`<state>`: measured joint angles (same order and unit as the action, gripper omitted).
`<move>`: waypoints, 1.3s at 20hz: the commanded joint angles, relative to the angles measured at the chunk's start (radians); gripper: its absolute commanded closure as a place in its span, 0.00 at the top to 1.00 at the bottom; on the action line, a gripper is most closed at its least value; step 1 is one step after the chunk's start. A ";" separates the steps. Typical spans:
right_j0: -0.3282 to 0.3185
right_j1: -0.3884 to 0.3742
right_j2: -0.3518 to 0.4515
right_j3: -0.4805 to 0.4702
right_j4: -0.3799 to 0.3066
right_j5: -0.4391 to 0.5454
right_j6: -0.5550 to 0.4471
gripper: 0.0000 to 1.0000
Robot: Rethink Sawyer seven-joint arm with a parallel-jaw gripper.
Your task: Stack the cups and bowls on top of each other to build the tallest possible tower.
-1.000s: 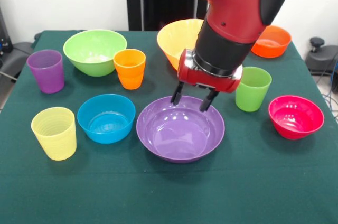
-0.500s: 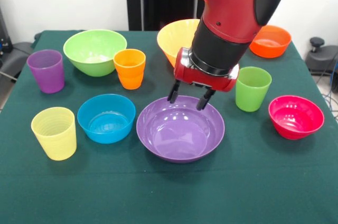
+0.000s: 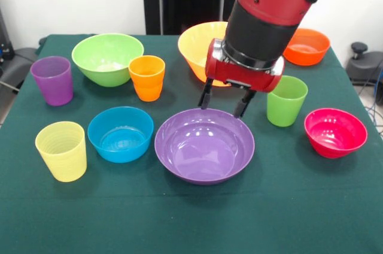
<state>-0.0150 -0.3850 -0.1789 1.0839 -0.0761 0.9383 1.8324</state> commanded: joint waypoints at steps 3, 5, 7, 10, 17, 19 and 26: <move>0.031 -0.010 0.052 0.013 0.029 0.099 0.134 1.00; 0.038 -0.005 0.049 0.009 0.035 0.098 0.145 1.00; 0.044 0.004 0.046 -0.008 0.040 0.108 0.154 1.00; 0.051 0.018 0.041 -0.031 0.046 0.118 0.162 1.00; 0.070 0.040 0.024 -0.041 0.062 0.102 0.182 1.00; 0.072 0.051 0.021 -0.058 0.066 0.108 0.184 1.00; 0.083 0.066 0.006 -0.073 0.072 0.113 0.200 1.00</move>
<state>0.0512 -0.3804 -0.2101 1.0402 -0.0184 0.9704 1.8326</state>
